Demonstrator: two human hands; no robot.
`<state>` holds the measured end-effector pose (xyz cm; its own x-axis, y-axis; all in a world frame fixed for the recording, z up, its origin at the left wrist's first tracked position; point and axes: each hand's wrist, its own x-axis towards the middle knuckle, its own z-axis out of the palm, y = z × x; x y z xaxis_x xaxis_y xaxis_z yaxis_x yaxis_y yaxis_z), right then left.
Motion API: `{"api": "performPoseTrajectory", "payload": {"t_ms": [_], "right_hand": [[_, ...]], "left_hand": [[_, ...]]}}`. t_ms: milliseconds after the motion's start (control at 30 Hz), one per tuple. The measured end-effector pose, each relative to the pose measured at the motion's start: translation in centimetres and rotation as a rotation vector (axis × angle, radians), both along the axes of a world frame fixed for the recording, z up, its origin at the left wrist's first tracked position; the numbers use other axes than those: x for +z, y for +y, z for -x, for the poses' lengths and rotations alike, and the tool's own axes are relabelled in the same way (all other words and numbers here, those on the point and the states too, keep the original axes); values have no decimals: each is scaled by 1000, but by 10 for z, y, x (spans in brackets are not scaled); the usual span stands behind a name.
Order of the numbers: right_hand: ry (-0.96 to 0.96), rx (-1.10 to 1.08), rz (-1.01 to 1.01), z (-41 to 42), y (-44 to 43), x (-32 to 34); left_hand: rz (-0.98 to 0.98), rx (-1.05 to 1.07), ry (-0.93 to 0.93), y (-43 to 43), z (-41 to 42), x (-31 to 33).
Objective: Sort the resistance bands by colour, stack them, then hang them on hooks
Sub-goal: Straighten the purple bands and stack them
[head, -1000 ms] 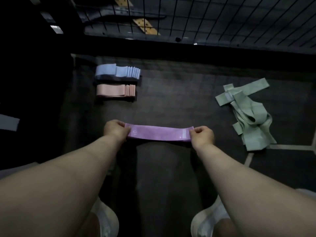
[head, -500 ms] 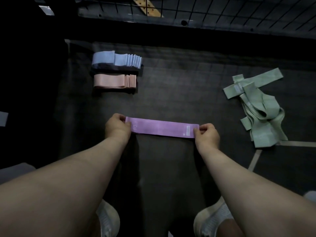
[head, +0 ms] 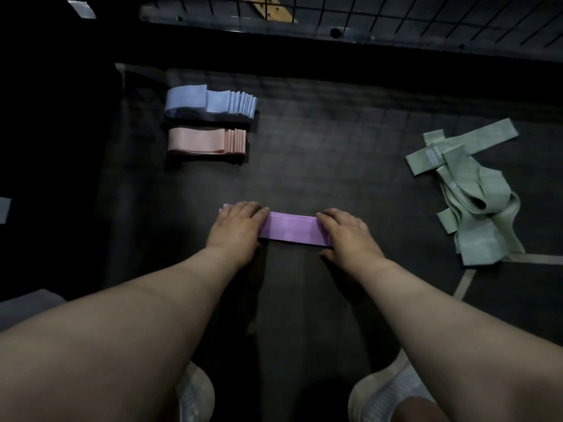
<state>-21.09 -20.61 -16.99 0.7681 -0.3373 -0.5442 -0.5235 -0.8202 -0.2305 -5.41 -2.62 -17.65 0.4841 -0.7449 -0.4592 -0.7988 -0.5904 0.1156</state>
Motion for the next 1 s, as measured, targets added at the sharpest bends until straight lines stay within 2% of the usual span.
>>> {"api": "performPoseTrajectory", "payload": {"t_ms": [533, 567, 633, 700, 767, 833, 1000], "right_hand": [[-67, 15, 59, 5, -6, -8], [-112, -53, 59, 9, -3, -9], [-227, -374, 69, 17, 4, -11], [-291, -829, 69, 20, 10, -12], [-300, -1129, 14, 23, 14, -16], [-308, -1204, -50, 25, 15, -22], [-339, -1209, -84, 24, 12, -29]], "left_hand": [[20, 60, -29, 5, -8, -7], [24, 73, -18, 7, -7, -6], [79, 178, -17, 10, 0, -4], [167, 462, -5, 10, 6, -4], [225, 800, 38, 8, 9, -4], [232, 988, 85, 5, 8, -5], [309, 1125, 134, 8, 5, -8]]}}
